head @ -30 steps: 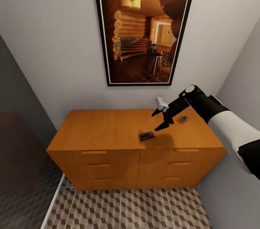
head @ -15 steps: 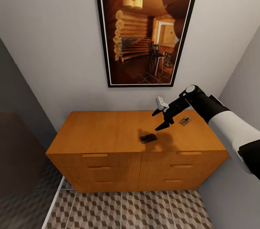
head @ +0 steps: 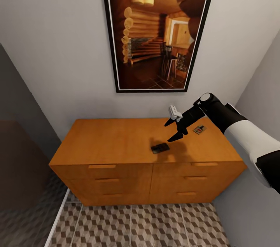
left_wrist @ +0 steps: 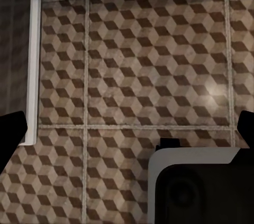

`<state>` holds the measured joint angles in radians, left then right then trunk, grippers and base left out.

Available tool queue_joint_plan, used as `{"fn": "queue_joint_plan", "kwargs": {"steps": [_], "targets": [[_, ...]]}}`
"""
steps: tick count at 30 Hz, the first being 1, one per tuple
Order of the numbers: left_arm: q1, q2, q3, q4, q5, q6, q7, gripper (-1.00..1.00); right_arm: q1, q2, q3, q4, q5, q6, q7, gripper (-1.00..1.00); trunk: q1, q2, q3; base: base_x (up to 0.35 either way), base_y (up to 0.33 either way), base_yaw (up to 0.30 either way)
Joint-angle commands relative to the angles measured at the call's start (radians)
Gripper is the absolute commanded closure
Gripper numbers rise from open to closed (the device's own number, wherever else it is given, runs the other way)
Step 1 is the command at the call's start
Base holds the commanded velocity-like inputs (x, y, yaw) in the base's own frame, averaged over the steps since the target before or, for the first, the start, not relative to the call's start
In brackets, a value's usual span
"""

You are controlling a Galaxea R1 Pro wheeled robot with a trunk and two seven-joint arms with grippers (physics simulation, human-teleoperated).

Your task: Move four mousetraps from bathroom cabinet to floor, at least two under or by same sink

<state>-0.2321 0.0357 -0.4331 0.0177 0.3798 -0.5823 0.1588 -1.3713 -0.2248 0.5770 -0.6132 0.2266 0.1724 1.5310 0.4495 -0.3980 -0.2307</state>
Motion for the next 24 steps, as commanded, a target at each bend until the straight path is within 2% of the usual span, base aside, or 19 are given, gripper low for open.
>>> {"fn": "queue_joint_plan", "kwargs": {"steps": [1, 24], "targets": [[-0.001, 0.000, -0.009, 0.002, 0.002, -0.004, 0.005, -1.00, -0.001, -0.001, 0.003, -0.001, 0.000, 0.010, 0.002, -1.00, 0.001, -0.002, -0.003, 0.000, 0.000, 0.000], [-0.001, 0.000, -0.009, 0.002, 0.002, -0.004, 0.005, -1.00, -0.001, -0.001, 0.003, 0.003, 0.004, 0.010, 0.001, -1.00, 0.001, -0.002, -0.039, 0.000, 0.000, 0.000]]}}
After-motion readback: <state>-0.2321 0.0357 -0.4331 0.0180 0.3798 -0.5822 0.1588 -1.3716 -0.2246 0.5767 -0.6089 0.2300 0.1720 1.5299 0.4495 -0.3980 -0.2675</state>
